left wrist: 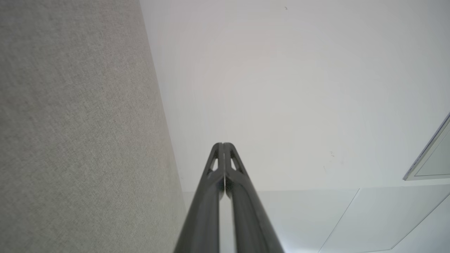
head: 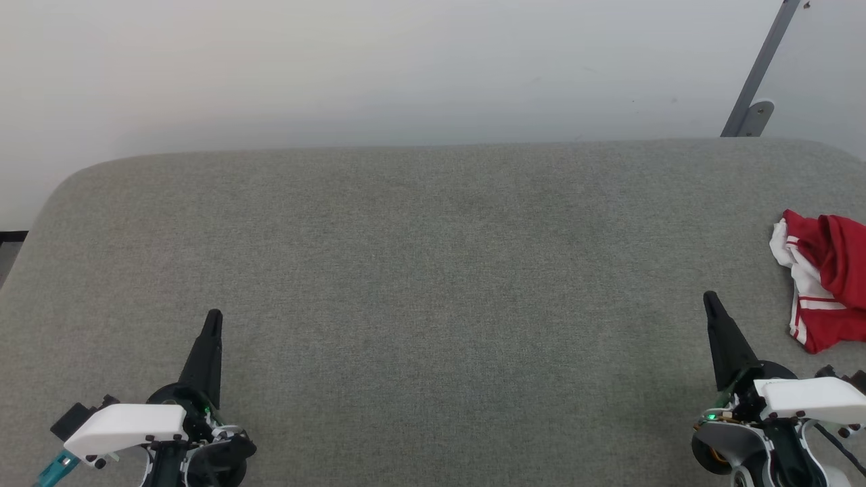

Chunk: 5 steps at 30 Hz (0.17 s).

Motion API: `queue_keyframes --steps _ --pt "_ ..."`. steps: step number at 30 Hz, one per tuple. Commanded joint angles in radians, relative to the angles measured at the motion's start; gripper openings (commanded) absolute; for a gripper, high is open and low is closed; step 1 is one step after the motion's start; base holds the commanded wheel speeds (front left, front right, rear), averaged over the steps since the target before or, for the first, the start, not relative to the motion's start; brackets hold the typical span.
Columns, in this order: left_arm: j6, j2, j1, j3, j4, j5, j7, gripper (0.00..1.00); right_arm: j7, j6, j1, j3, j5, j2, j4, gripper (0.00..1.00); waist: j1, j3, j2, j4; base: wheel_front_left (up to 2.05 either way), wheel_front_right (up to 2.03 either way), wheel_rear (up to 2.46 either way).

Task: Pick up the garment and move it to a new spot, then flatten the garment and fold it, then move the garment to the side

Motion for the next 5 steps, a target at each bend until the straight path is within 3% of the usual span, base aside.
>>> queue_keyframes --steps 1,5 --pt "-0.006 0.002 -0.013 0.002 -0.001 -0.002 0.002 0.0 0.003 0.0 -0.004 0.0 0.004 0.002 0.002 0.0 0.0 0.0 -0.0001 0.0 0.0 0.0 0.0" --pt "-0.006 0.002 -0.013 0.002 -0.001 -0.002 0.001 0.0 0.003 0.0 -0.004 0.0 0.004 0.002 0.002 0.0 0.0 0.0 -0.0001 0.0 0.0 0.0 0.0"
